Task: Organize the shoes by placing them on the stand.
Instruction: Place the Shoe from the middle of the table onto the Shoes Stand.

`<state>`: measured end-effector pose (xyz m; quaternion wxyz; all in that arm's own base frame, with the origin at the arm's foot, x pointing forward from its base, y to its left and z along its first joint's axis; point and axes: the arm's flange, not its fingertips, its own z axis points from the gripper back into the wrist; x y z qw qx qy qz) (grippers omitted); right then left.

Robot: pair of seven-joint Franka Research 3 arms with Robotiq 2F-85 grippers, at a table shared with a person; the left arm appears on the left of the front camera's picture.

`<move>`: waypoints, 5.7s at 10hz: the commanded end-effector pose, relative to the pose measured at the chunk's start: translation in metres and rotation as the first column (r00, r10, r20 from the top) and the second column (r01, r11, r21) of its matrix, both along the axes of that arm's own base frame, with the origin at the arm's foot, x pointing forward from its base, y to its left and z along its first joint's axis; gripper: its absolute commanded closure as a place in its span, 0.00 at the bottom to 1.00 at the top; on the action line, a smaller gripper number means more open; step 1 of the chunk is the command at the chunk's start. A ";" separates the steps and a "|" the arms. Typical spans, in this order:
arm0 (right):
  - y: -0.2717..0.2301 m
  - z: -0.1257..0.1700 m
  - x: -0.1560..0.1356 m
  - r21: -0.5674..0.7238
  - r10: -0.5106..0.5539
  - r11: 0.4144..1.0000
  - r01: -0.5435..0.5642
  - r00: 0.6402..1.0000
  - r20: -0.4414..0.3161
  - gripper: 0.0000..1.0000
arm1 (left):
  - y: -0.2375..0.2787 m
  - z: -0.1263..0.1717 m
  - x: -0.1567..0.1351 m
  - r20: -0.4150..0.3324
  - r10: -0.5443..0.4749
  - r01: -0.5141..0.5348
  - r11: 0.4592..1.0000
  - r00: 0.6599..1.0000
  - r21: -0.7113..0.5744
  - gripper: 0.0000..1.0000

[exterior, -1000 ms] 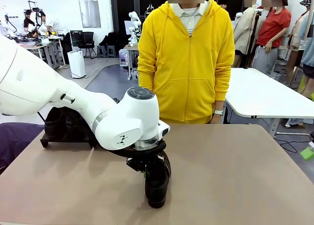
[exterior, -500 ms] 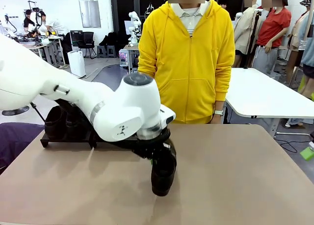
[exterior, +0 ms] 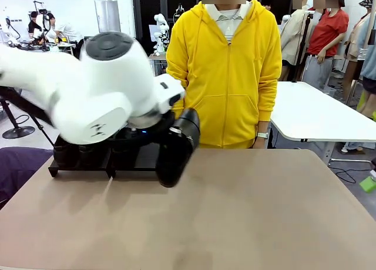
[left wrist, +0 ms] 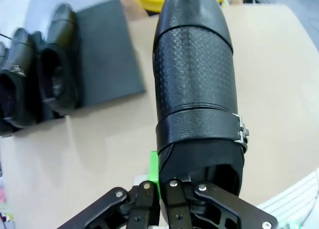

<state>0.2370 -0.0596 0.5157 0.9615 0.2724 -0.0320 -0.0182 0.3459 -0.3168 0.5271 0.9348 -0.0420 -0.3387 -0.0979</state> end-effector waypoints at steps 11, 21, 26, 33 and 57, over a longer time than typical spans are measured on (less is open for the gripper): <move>0.000 0.002 0.000 0.022 0.019 1.000 -0.019 1.000 0.016 0.00 | 0.052 -0.002 0.060 0.013 0.075 -0.074 0.995 0.997 -0.073 1.00; 0.000 0.002 0.000 0.022 0.019 1.000 -0.019 1.000 0.016 0.00 | 0.092 -0.079 0.233 0.023 0.150 -0.145 0.978 0.988 -0.149 1.00; 0.000 0.002 0.000 0.022 0.019 1.000 -0.019 1.000 0.016 0.00 | 0.087 -0.096 0.244 -0.051 0.213 -0.218 0.958 0.976 -0.187 1.00; 0.000 0.002 0.000 0.022 0.019 1.000 -0.019 1.000 0.016 0.00 | 0.083 -0.093 0.239 -0.027 0.207 -0.208 0.962 0.978 -0.178 0.00; 0.000 0.002 0.000 0.022 0.019 1.000 -0.019 1.000 0.016 0.00 | 0.293 0.013 -0.114 -0.404 -0.379 0.243 0.905 0.833 -0.348 0.00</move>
